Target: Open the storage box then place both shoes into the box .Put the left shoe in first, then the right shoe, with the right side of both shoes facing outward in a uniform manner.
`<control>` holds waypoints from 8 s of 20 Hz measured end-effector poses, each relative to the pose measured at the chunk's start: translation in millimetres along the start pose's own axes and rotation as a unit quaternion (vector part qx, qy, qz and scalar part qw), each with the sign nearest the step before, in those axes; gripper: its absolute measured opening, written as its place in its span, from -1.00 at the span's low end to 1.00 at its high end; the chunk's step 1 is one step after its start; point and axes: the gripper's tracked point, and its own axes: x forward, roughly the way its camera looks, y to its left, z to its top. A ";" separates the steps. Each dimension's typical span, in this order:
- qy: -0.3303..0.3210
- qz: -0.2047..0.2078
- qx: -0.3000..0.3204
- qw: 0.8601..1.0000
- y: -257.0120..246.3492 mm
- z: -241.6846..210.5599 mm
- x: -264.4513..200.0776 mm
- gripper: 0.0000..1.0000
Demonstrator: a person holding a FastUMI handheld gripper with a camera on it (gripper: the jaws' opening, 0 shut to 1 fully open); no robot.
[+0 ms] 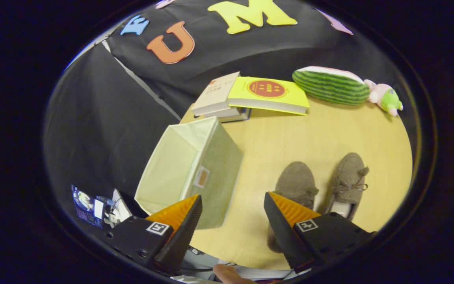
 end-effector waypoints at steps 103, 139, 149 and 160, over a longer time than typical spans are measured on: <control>-0.024 -0.145 0.073 0.986 -14.4 12.9 -70.5 1.00; 0.009 -0.180 0.176 0.968 -154.9 -7.6 -80.9 -0.83; -0.049 -0.145 0.129 0.980 -34.7 43.3 -147.7 -0.83; -0.038 -0.096 0.115 0.988 84.6 53.9 -70.8 -0.83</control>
